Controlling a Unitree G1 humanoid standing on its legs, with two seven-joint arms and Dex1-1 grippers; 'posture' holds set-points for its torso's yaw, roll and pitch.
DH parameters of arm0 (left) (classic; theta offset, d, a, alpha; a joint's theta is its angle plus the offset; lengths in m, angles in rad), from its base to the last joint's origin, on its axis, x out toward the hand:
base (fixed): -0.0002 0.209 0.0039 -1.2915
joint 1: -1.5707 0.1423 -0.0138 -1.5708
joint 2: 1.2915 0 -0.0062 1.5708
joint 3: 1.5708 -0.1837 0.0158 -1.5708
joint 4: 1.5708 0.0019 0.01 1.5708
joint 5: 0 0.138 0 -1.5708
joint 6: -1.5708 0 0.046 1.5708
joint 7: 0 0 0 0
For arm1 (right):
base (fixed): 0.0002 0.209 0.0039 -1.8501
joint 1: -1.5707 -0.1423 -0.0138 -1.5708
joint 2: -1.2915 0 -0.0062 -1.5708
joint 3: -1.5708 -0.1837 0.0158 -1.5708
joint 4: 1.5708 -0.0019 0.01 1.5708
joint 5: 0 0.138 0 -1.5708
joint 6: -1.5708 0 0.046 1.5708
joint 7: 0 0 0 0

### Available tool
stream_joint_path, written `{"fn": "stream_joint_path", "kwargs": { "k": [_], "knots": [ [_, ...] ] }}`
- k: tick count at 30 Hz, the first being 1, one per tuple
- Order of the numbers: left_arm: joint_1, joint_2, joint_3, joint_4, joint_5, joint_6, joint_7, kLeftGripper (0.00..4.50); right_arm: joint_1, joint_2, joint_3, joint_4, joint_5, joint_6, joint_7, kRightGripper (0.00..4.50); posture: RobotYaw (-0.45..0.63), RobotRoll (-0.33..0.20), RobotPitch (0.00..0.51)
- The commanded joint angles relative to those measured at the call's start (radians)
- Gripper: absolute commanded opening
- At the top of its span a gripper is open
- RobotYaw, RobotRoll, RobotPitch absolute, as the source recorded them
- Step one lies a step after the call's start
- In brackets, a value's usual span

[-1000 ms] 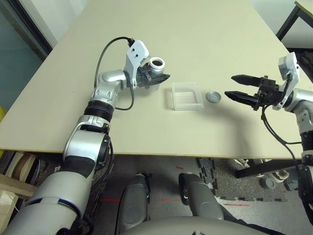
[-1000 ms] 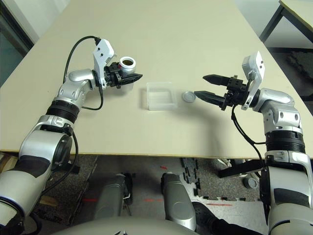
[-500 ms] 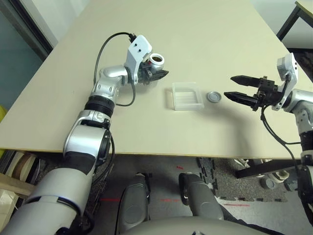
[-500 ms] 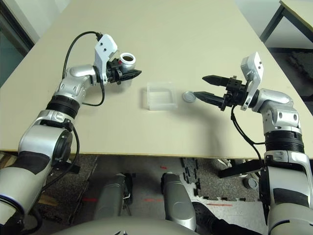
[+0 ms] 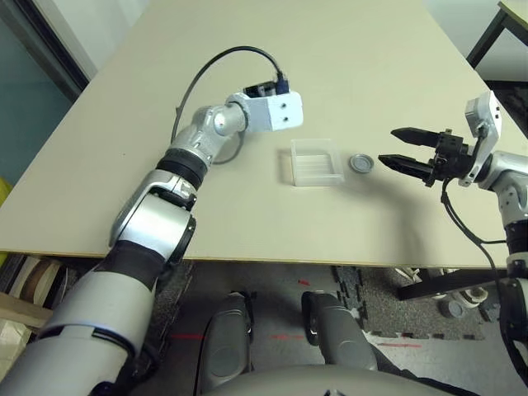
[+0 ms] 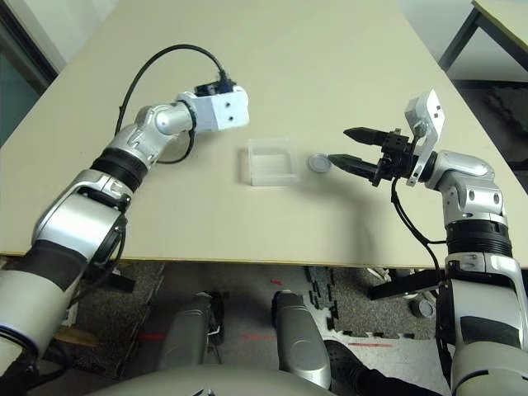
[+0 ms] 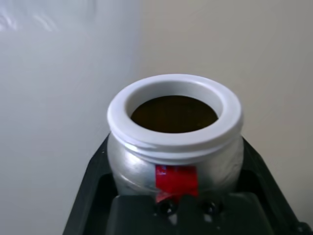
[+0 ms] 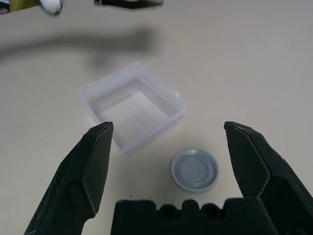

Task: Pour the medicine from the bottle into the box.

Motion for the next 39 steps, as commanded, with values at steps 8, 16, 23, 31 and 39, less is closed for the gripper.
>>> {"fn": "stream_joint_path", "kwargs": {
  "k": [8, 16, 23, 31, 39],
  "knots": [
    [-0.144, -0.091, -0.319, 0.133, 0.404, 0.023, 0.485, 2.63, -0.013, 0.014, 0.003, 0.029, -0.005, -0.015, -0.017, 4.5, -0.16, 0.0, 0.143],
    [-0.168, -0.119, -0.317, 0.219, 0.396, 0.025, 0.464, 2.63, -0.003, 0.015, 0.007, 0.021, -0.006, -0.015, -0.016, 4.5, -0.16, 0.0, 0.141],
    [-0.157, -0.112, -0.266, 0.234, 0.335, -0.002, 0.41, 2.63, -0.005, 0.012, 0.017, 0.022, -0.016, -0.016, -0.004, 4.5, -0.15, 0.0, 0.141],
    [-0.06, -0.11, 0.206, 0.253, -0.195, 0.047, -0.163, 2.63, 0.004, 0.0, 0.06, 0.024, -0.056, -0.051, 0.026, 4.5, -0.15, 0.0, 0.141],
    [0.016, -0.124, 0.575, 0.178, -0.597, 0.313, -0.456, 2.63, 0.007, 0.006, 0.08, 0.03, -0.076, -0.077, 0.031, 4.5, -0.14, 0.0, 0.141]
  ]
}}
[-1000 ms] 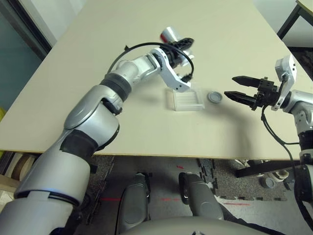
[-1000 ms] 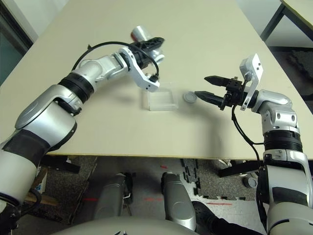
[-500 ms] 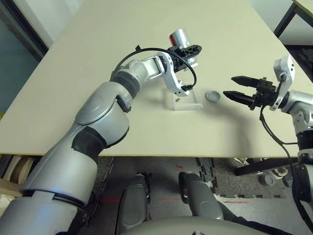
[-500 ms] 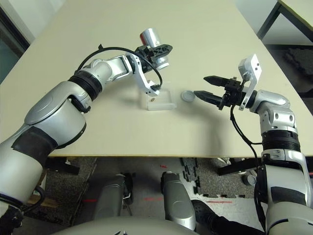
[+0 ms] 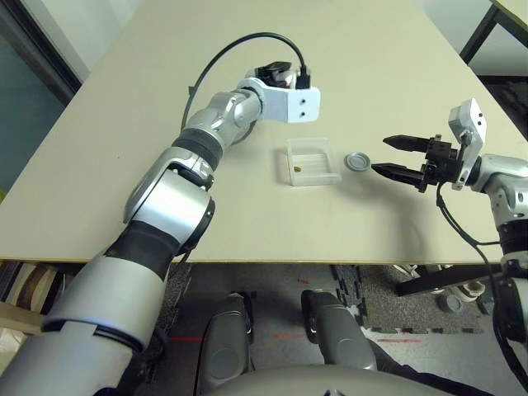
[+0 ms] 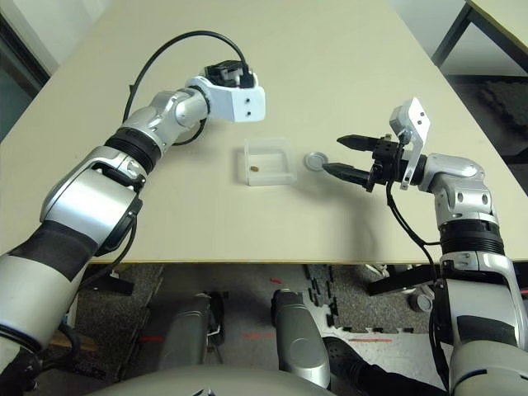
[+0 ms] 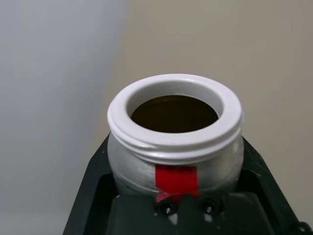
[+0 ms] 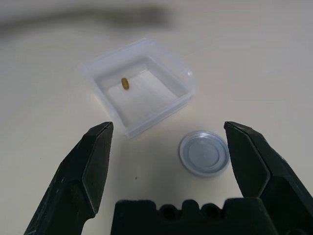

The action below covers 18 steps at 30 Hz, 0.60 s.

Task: Pour the medicine from the bottle into the box.

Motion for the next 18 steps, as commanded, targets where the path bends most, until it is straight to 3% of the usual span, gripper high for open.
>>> {"fn": "stream_joint_path", "kwargs": {
  "k": [1, 10, 18],
  "knots": [
    [0.044, -0.01, 0.146, -0.049, -0.185, 0.142, -0.114, 2.63, 0.008, 0.001, 0.015, 0.011, -0.015, -0.014, 0.005, 4.5, -0.14, 0.0, 0.141],
    [0.216, 0.011, 0.283, -0.223, -0.352, 0.256, -0.148, 2.63, 0.007, -0.005, 0.012, 0.014, -0.013, -0.014, 0.01, 4.5, -0.13, 0.0, 0.143],
    [0.256, -0.013, 0.355, -0.2, -0.448, 0.221, -0.145, 2.63, 0.009, -0.012, 0.01, 0.006, -0.014, -0.005, 0.008, 4.5, -0.14, 0.0, 0.143]
  ]
}}
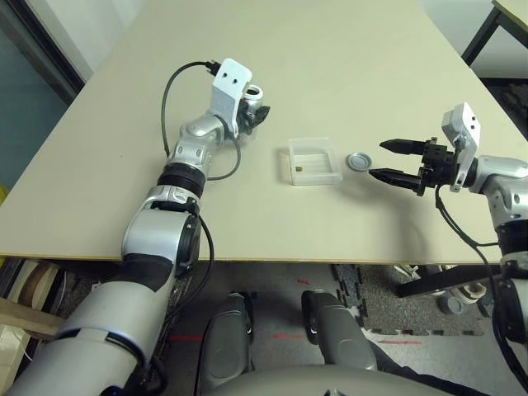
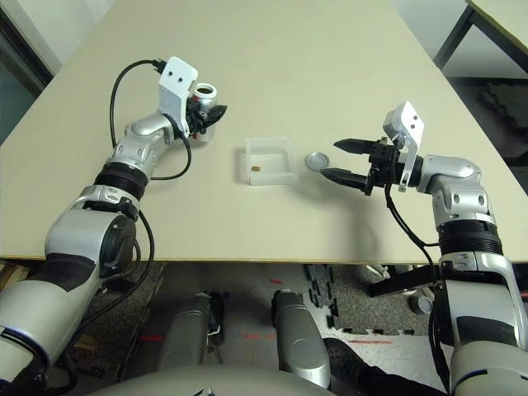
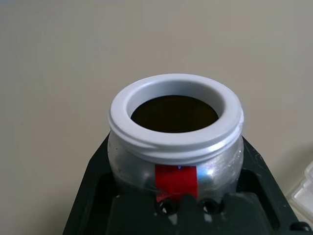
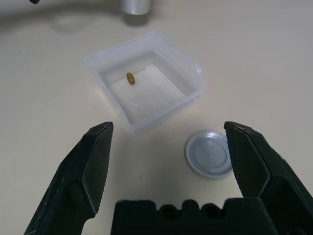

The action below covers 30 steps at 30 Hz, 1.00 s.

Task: Pour the medicine from the bottle into the box.

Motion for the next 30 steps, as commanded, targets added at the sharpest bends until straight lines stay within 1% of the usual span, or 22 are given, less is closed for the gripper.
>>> {"fn": "stream_joint_path", "kwargs": {
  "k": [1, 7, 12, 14, 20, 30],
  "knots": [
    [0.011, -0.016, 0.023, 0.03, -0.034, -0.046, 0.002, 2.63, 0.012, -0.013, 0.0, -0.001, -0.004, 0.003, 0.001, 4.5, -0.14, 0.0, 0.143],
    [0.002, -0.041, 0.044, 0.095, -0.049, -0.122, 0.015, 2.63, 0.022, -0.02, -0.005, -0.015, 0.001, 0.01, -0.002, 4.5, -0.15, 0.0, 0.144],
    [0.004, -0.057, 0.034, 0.154, -0.021, -0.211, 0.054, 2.63, 0.033, -0.023, -0.007, -0.035, 0.006, 0.02, -0.007, 4.5, -0.16, 0.0, 0.147],
    [0.007, -0.056, 0.021, 0.179, -0.001, -0.225, 0.077, 2.63, 0.037, -0.023, -0.008, -0.044, 0.007, 0.026, -0.01, 4.5, -0.16, 0.0, 0.15],
    [0.015, -0.04, -0.028, 0.23, 0.067, -0.243, 0.155, 2.63, 0.047, -0.026, -0.011, -0.062, 0.01, 0.038, -0.018, 4.5, -0.17, 0.0, 0.155],
    [0.027, -0.04, -0.045, 0.249, 0.094, -0.243, 0.183, 2.63, 0.047, -0.024, -0.011, -0.067, 0.01, 0.043, -0.027, 4.5, -0.17, 0.0, 0.159]
  ]
}}
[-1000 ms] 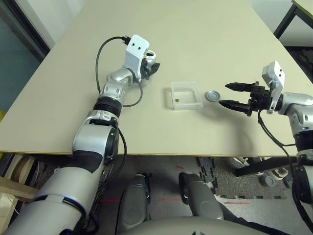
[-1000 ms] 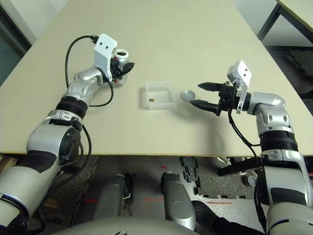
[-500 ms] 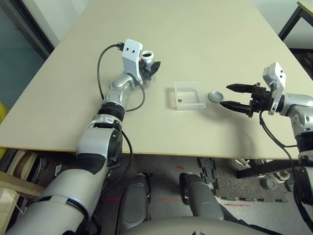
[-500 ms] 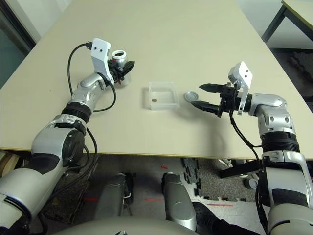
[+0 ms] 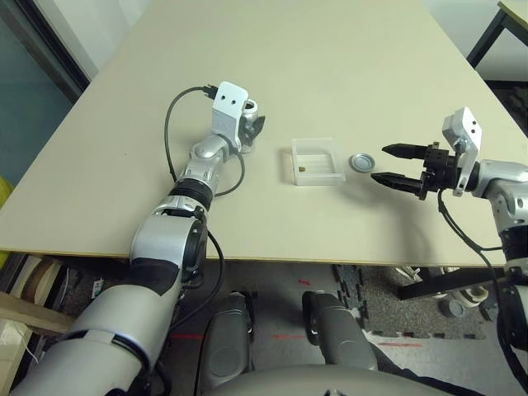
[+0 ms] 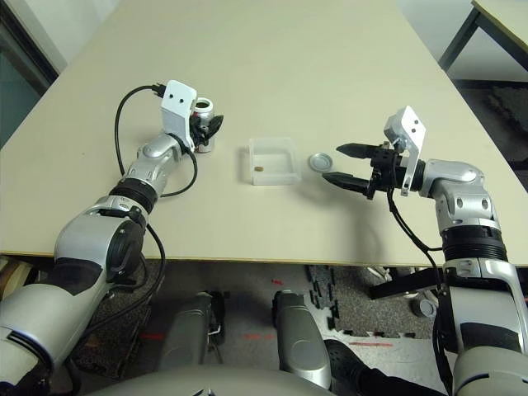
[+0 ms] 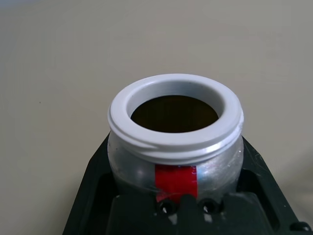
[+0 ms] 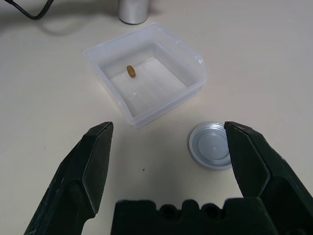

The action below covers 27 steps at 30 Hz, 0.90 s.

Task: Pour the medicine from the bottle into the box.

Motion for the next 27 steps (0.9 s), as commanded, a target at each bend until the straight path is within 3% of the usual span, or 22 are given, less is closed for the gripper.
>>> {"fn": "stream_joint_path", "kwargs": {
  "k": [1, 7, 12, 27],
  "knots": [
    [0.024, 0.0, -0.004, 0.027, 0.012, 0.005, 0.004, 2.63, 0.008, -0.01, -0.01, -0.013, 0.007, 0.005, -0.006, 4.5, -0.17, 0.0, 0.159],
    [0.032, 0.0, 0.013, 0.024, -0.005, 0.008, -0.002, 2.63, 0.005, -0.009, -0.008, -0.009, 0.006, 0.003, -0.009, 4.5, -0.16, 0.0, 0.159],
    [0.042, 0.006, 0.037, 0.015, -0.025, 0.015, -0.012, 4.45, 0.005, -0.008, -0.008, -0.007, 0.006, 0.0, -0.01, 4.5, -0.16, 0.0, 0.157],
    [0.109, 0.021, 0.082, -0.067, -0.1, 0.014, -0.145, 4.48, -0.009, -0.001, -0.005, 0.021, 0.0, -0.018, -0.017, 4.5, -0.14, 0.0, 0.155]
  ]
}}
